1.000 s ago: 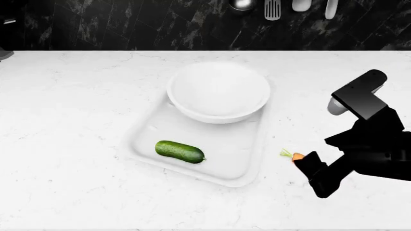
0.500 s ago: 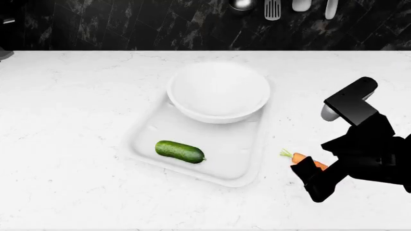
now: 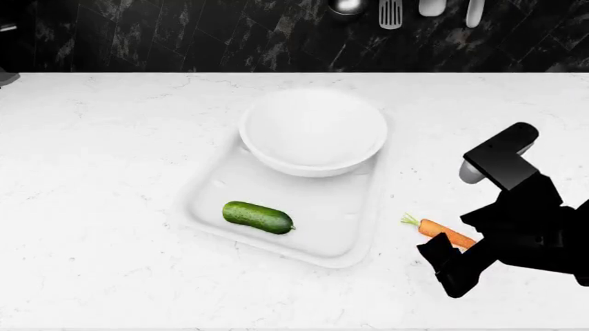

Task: Place the two vegetables and bowl onto the tray for setting up a vegetable dip station.

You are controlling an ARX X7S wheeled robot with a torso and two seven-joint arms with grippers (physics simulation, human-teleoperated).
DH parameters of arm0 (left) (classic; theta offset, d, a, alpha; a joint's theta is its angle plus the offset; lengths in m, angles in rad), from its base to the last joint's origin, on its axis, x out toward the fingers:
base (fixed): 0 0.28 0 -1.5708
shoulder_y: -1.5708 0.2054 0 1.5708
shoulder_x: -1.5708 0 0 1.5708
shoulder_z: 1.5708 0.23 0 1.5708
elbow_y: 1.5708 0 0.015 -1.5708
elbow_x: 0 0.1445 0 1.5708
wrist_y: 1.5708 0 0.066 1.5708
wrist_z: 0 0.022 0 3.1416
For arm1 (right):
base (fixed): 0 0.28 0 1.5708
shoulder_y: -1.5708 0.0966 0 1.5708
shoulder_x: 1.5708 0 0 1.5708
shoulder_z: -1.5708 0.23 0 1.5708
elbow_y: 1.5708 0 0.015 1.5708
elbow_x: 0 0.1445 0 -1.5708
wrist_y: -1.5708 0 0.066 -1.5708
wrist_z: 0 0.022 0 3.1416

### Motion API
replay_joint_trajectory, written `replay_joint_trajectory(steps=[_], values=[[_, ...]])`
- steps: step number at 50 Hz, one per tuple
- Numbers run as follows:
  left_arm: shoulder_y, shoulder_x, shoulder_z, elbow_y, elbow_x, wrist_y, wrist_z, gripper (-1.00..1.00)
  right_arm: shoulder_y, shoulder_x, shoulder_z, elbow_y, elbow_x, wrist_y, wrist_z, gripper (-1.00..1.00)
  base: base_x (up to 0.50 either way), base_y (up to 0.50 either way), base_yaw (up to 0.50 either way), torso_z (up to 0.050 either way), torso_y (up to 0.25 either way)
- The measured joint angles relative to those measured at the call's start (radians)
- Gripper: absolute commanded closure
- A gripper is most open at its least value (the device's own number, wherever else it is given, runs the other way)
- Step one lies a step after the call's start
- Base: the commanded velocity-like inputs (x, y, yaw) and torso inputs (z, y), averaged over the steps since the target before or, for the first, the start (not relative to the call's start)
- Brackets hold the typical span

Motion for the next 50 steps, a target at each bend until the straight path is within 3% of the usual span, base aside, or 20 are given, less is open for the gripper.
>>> replay_joint_trajectory(steps=[2, 3, 30, 50], values=[[0.0, 0.0, -0.001, 0.001, -0.001, 0.0, -0.001, -1.0, -0.005, 0.002, -0.001, -0.001, -0.005, -0.004, -0.004, -1.0, 0.0, 0.0, 0.0, 0.0, 0.0], [-0.001, 0.0, -0.001, 0.001, -0.001, -0.001, -0.001, -1.0, -0.007, 0.002, -0.001, -0.001, -0.007, -0.006, -0.005, 1.0, 0.0, 0.0, 0.0, 0.0, 0.0], [-0.001, 0.0, -0.009, 0.006, -0.005, -0.005, -0.004, -1.0, -0.001, 0.007, -0.012, -0.006, -0.01, -0.019, 0.005, 1.0, 0.0, 0.0, 0.0, 0.0, 0.0], [0.001, -0.002, -0.014, 0.008, -0.003, -0.006, -0.004, -1.0, 0.085, 0.018, -0.011, -0.006, 0.091, 0.008, 0.074, 1.0, 0.0, 0.0, 0.0, 0.0, 0.0]])
